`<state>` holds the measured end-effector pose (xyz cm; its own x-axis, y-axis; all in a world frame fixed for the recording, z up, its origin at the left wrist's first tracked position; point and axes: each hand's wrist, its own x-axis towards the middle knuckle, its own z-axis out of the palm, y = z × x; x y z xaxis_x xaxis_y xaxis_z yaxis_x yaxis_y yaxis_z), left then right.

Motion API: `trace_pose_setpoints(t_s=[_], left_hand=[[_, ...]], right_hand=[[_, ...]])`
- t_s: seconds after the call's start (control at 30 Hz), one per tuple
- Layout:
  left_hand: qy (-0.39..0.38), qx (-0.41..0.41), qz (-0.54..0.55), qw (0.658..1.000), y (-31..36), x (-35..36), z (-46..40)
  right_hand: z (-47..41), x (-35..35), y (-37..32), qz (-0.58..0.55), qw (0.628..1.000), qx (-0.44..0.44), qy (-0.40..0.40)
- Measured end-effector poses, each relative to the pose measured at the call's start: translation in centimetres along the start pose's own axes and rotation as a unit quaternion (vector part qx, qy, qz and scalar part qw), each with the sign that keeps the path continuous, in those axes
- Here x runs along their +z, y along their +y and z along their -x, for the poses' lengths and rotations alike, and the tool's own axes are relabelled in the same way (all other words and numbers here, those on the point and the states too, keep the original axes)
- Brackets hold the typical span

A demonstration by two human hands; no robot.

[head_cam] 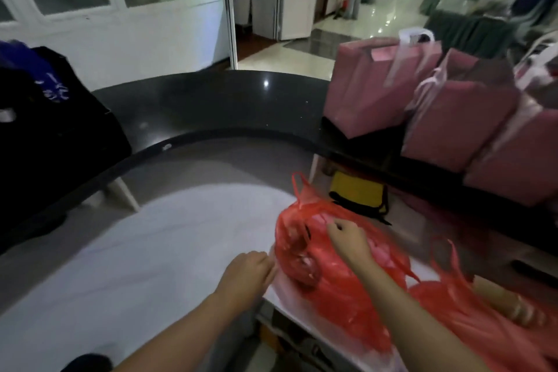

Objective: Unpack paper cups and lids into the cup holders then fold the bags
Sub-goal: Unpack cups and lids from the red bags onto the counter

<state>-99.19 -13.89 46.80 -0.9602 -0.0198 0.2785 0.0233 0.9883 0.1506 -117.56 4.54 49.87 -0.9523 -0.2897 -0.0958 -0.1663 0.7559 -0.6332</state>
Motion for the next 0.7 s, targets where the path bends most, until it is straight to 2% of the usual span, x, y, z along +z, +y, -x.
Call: trace_pose_setpoints(t_s=[0.1, 0.27, 0.4, 0.53, 0.63, 0.7], left_hand=[[-0.005, 0.016, 0.026, 1.0, 2.8, 2.1, -3.5], [-0.107, 0.003, -0.007, 0.994, 5.6, 5.2, -5.1], [-0.14, -0.078, -0.017, 0.987, 5.9, 6.3, -3.9], [-0.117, -0.151, -0.02, 0.981, 5.3, 6.6, -2.4], [-0.142, -0.227, 0.051, 0.962, 4.7, 6.9, -2.0], [-0.18, -0.226, 0.117, 0.95, 4.1, 7.2, -2.2]], right_hand=[[-1.3, -0.6, 3.5, 0.02, 0.999, 0.013, -0.037], [-2.5, 1.8, 6.2, 0.045, 0.99, 0.038, -0.131], [-2.6, 4.0, 6.8, 0.063, 0.979, 0.023, -0.19], [-2.6, 5.4, 6.0, 0.075, 0.973, 0.013, -0.22], [-2.4, 5.8, 5.7, 0.093, 0.964, 0.021, -0.248], [-2.3, 5.8, 5.6, 0.098, 0.96, 0.026, -0.261]])
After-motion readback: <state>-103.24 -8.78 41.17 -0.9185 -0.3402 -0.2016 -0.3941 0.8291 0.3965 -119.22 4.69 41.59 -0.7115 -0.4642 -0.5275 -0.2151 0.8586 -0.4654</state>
